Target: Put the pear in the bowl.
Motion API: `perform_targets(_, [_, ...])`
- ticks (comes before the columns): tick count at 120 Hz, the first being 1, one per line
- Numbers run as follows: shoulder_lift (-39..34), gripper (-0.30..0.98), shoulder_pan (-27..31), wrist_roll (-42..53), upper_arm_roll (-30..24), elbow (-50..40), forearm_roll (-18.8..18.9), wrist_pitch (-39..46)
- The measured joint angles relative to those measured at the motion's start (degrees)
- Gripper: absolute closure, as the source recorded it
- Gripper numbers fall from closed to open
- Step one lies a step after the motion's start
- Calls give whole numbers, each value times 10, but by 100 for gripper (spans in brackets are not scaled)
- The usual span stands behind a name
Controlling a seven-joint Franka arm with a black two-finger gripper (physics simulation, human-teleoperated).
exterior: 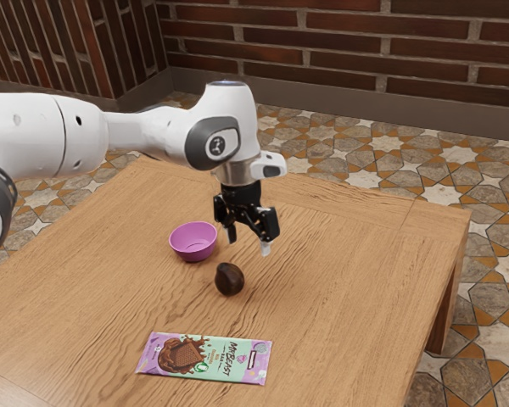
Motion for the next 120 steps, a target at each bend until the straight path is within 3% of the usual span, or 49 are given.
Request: perform_targets(120, [49, 0, 32, 84, 30, -58, -10, 109])
